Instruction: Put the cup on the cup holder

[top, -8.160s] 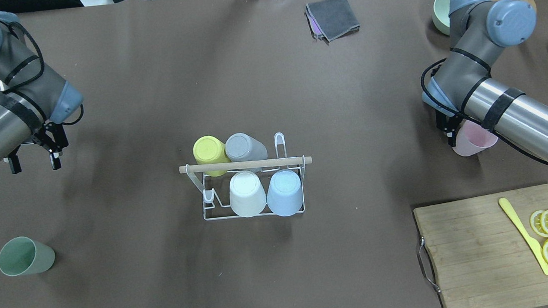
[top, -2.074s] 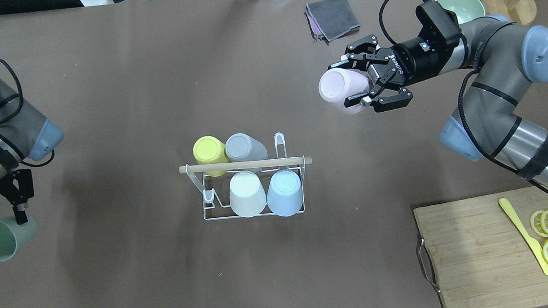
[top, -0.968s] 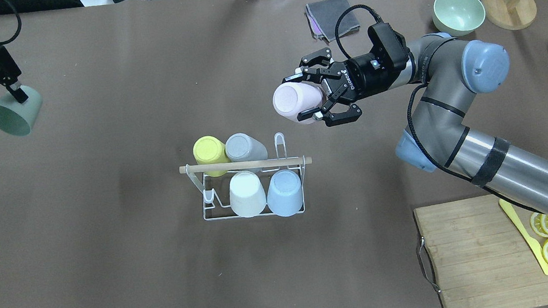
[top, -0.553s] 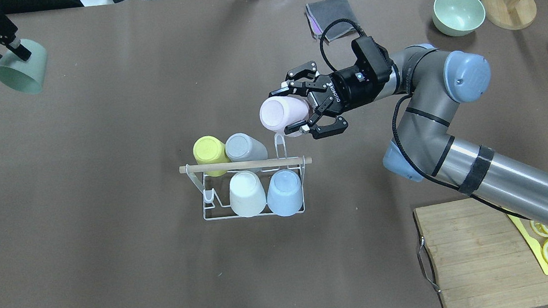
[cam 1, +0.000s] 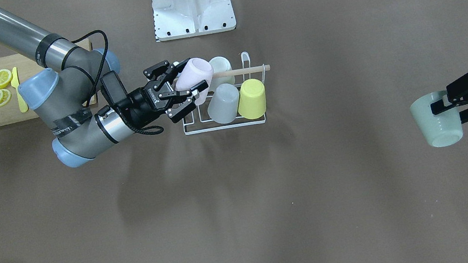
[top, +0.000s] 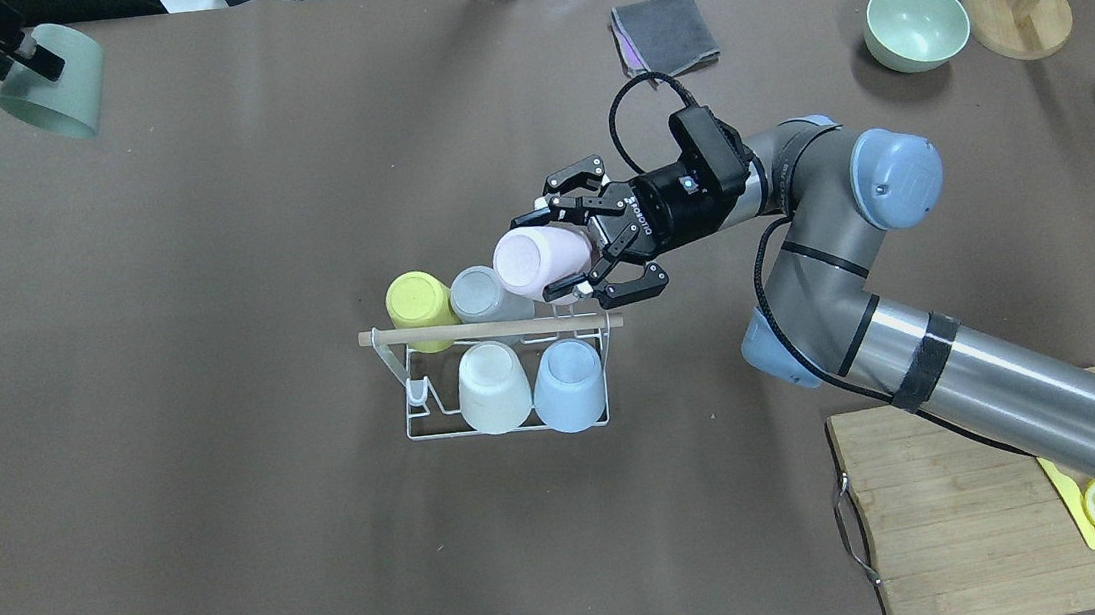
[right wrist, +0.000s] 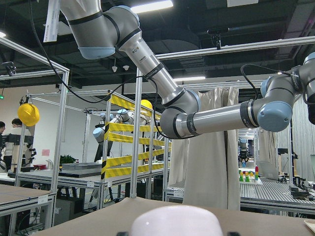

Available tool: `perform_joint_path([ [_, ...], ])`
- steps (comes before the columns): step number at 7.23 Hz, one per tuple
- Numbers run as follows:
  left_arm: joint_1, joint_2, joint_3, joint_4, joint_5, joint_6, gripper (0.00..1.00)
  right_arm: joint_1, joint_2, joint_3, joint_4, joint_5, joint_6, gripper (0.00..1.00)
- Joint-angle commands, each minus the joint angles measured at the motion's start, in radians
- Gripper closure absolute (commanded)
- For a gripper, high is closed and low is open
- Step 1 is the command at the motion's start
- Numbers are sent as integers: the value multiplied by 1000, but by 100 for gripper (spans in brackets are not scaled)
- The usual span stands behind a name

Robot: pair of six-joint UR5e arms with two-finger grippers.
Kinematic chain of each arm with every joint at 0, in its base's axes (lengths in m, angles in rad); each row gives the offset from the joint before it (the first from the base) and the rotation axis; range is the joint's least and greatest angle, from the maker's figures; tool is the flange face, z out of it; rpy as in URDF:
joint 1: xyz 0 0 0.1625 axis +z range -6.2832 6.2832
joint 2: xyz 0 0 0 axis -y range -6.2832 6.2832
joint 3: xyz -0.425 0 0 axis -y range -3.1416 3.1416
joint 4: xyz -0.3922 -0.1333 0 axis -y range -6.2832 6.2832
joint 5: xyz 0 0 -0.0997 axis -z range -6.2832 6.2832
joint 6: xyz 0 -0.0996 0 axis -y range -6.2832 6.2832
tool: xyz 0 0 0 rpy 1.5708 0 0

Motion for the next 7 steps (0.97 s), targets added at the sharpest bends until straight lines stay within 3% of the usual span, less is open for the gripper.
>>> perform_joint_path([
  [1,3,68,-4,-363,18,-167,100,-13,1,-8,0,1,-10,70],
  [2,3,92,-11,-567,77,-294,100,-13,-1,-8,1,1,-10,65],
  [3,12,136,-27,-839,207,-470,100,-13,-1,-8,0,4,-9,28],
  [4,36,176,-31,-1095,366,-677,100,-13,-2,-8,0,4,-9,1],
  [5,70,206,-43,-1250,477,-821,100,-11,-2,-8,1,4,-9,0],
  [7,126,261,-161,-1291,631,-916,100,10,-4,-8,15,7,-7,0],
])
